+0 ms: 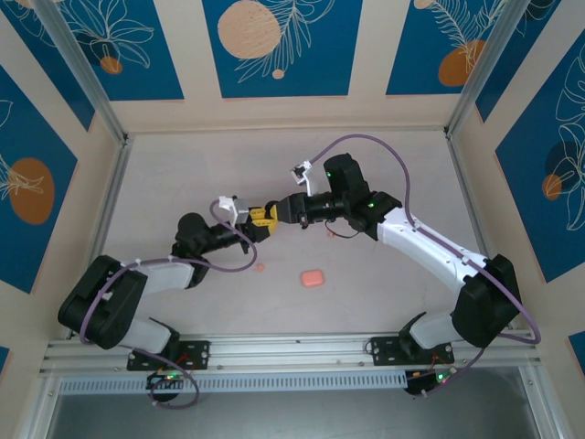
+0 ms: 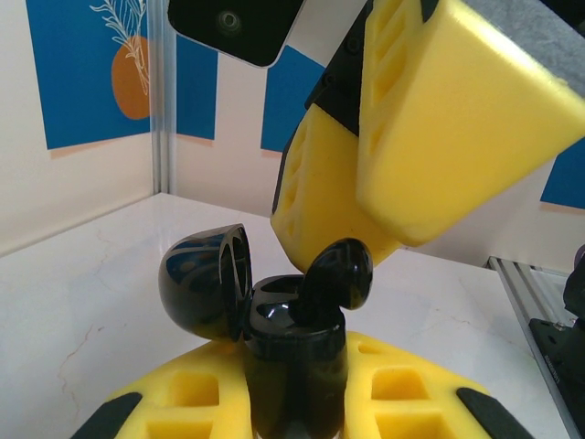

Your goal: Insert the wireless bluetooth earbuds into the charging case

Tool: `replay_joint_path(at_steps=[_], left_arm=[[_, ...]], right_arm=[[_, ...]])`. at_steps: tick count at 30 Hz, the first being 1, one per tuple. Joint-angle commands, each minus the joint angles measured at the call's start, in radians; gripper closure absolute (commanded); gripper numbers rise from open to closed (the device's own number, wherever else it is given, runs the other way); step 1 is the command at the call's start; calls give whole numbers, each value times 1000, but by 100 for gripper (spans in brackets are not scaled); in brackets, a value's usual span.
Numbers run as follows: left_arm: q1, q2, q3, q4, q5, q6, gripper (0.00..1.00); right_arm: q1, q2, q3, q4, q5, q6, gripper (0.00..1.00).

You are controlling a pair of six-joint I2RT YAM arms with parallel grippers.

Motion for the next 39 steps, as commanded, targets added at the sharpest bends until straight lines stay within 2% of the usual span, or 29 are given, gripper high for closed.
replay_joint_path(at_steps=[1,15,26,39], left_arm=[[-13,-11,-2,66,39,-4,98],[-14,-24,-2,46,39,9,98],[-13,-26,2,34,38,17,98],[-13,-33,4,31,39,16,98]], right_arm=[[-9,-22,26,-34,27,-1,65],[-12,-56,7,-62,37,-17,62],[-11,-68,-5,-56,9,-14,71],[0,-57,-20,-26,4,2,74]])
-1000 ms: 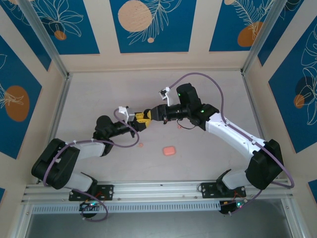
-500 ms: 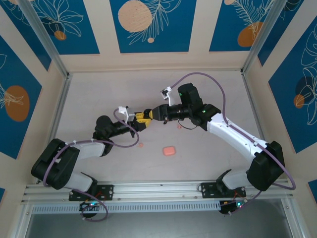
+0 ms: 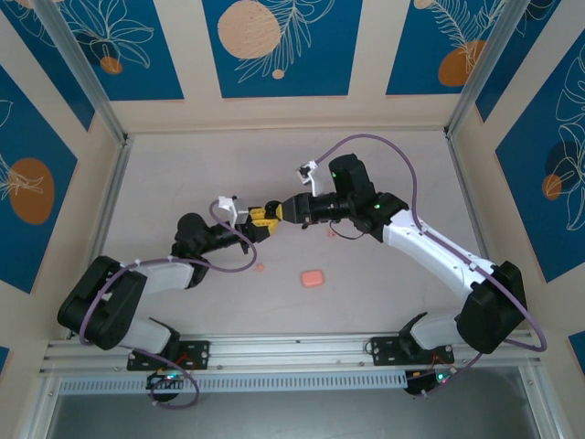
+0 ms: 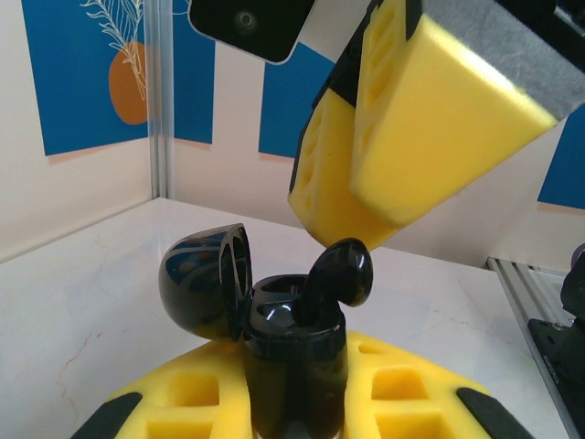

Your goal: Insert the wireless bluetooth earbuds into the charging case

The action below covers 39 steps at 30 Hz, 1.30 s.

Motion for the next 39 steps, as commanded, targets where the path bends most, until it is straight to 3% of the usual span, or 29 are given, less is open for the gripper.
replay_joint_path(at_steps=[1,39], left_arm=[[-14,-28,4,25,35,12,98],[-15,-47,8,-18,38,31,98]], right_arm=[[7,-11,-10,17,-25,6,74],[40,55,13,91,28,58,75]])
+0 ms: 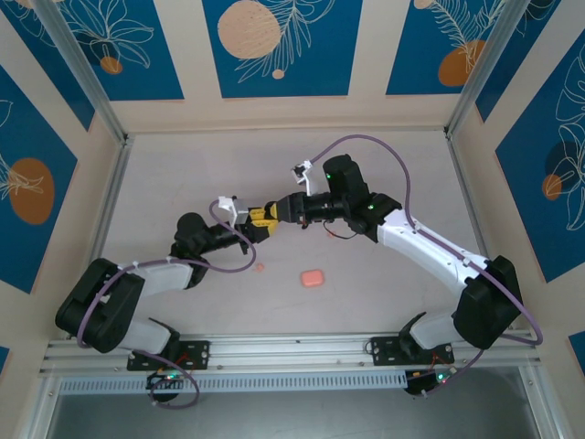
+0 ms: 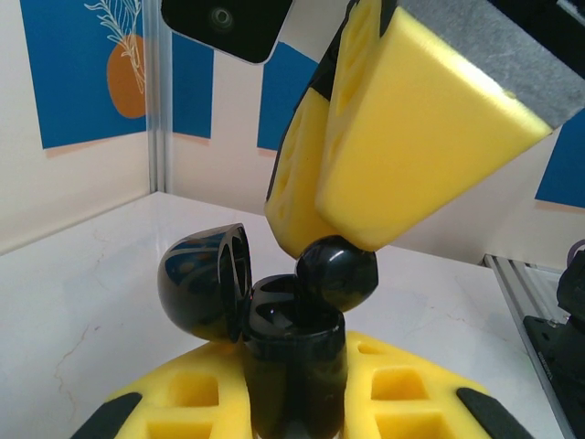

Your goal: Insert the wireless bluetooth earbuds into the charging case

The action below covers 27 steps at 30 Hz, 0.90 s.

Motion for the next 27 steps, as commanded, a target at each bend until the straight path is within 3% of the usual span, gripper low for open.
replay_joint_path(at_steps=[1,13,27], left_arm=[[-15,-26,8,24,33,30,98],[-15,-28,9,25,33,30,98],[-15,-4,6,99,50,-18,98]], right_arm=[[14,22,14,22,15,10,75],[19,-5,15,32,22,10,69],[11,-64,1,-29,81,-26,69]])
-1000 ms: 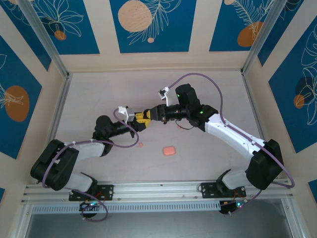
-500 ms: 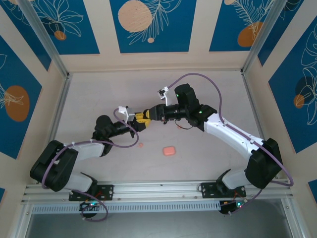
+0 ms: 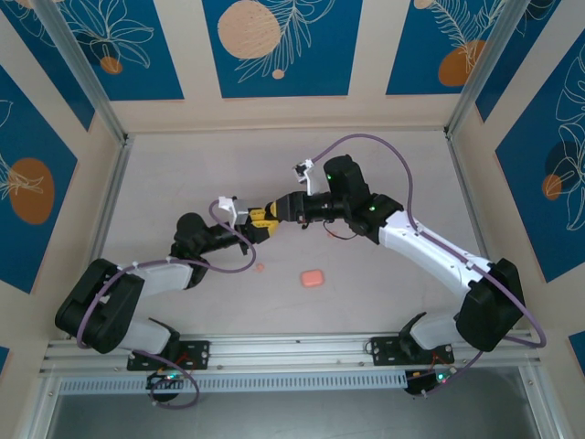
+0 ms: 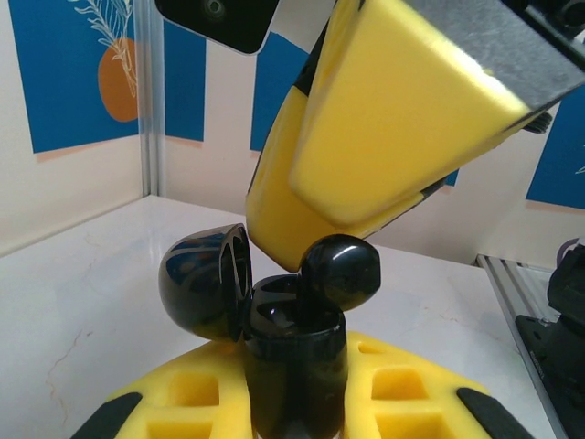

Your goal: Insert the wireless bluetooth earbuds into the charging case

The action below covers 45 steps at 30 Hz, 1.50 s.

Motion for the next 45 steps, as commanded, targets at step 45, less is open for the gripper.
replay_joint_path(at_steps=[45], left_arm=[[-14,-7,6,70,31,-3,98]], right_arm=[[29,1,21,3,-73,-76,80]])
